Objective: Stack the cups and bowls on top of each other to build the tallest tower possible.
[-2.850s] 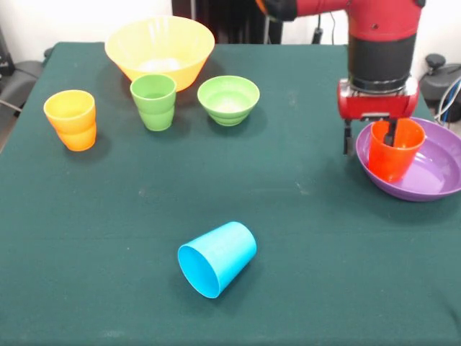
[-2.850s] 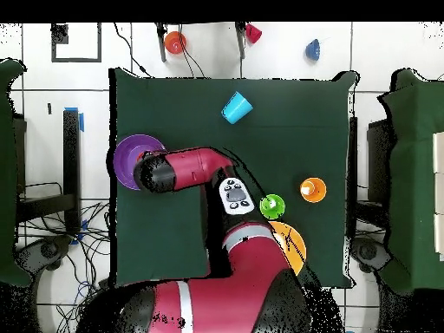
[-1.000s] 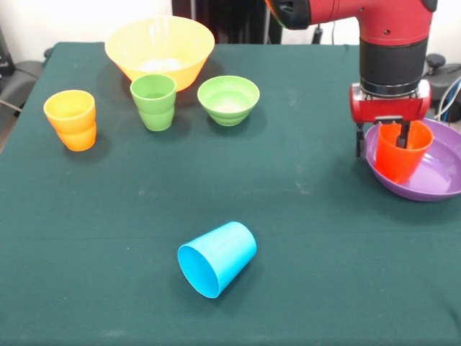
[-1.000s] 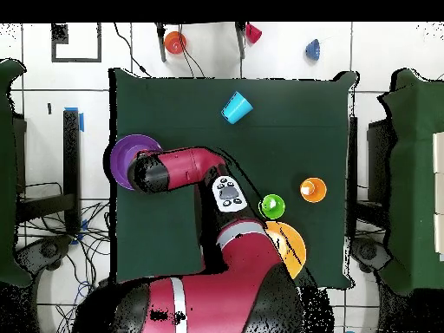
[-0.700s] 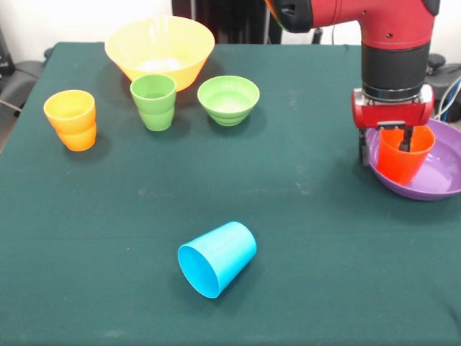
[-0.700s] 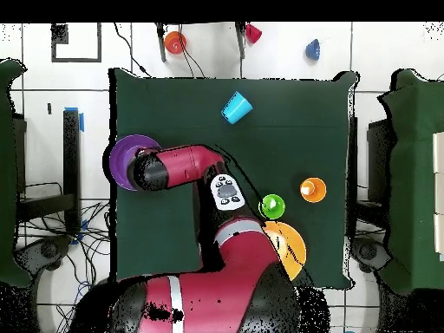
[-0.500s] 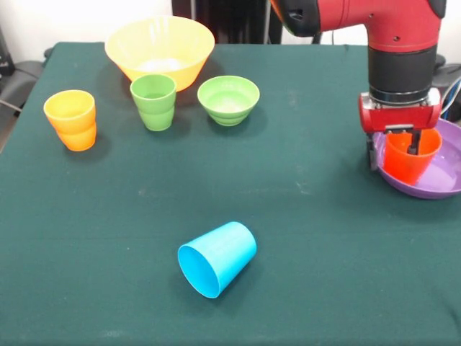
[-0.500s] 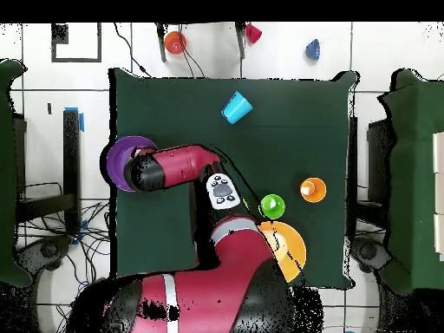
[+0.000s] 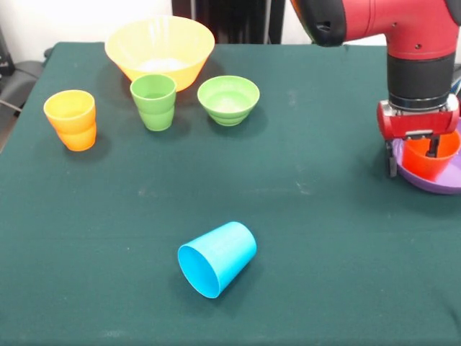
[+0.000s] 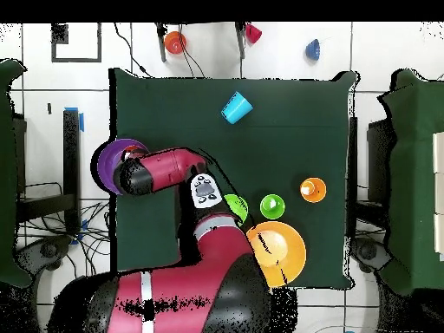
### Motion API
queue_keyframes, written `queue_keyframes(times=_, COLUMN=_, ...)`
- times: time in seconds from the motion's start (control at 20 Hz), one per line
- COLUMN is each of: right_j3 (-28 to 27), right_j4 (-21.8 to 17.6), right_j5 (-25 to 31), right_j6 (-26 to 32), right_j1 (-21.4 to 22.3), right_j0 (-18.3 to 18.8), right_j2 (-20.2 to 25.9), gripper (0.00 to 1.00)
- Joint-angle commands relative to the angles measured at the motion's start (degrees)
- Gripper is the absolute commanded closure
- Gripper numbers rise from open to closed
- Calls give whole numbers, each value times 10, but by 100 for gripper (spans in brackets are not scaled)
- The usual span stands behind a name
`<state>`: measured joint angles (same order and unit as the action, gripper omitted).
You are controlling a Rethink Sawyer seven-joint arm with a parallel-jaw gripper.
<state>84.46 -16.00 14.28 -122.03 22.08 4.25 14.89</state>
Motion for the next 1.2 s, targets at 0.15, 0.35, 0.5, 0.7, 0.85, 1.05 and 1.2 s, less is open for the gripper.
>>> queue_keyframes(times=0.15, right_j3=-35, right_j4=-3, right_j5=-51, right_j6=-58, right_j1=-43, right_j0=-27, right_j2=-19, gripper=0)
queue_keyframes(times=0.35, right_j3=-46, right_j4=5, right_j5=-99, right_j6=-85, right_j1=-45, right_j0=-60, right_j2=-61, gripper=0)
queue_keyframes(times=0.5, right_j3=-50, right_j4=-4, right_j5=-86, right_j6=-54, right_j1=-53, right_j0=-51, right_j2=-48, gripper=0)
queue_keyframes(times=0.7, right_j3=-51, right_j4=-31, right_j5=-36, right_j6=8, right_j1=-47, right_j0=-36, right_j2=-42, gripper=0)
queue_keyframes(times=0.85, right_j3=-68, right_j4=-44, right_j5=-22, right_j6=35, right_j1=-50, right_j0=-28, right_j2=-42, gripper=0)
queue_keyframes(times=1.05, right_j3=-72, right_j4=-58, right_j5=15, right_j6=64, right_j1=-30, right_j0=-27, right_j2=-50, gripper=0)
queue_keyframes(times=1.2, right_j3=-72, right_j4=-62, right_j5=24, right_j6=72, right_j1=-21, right_j0=-24, right_j2=-38, gripper=0)
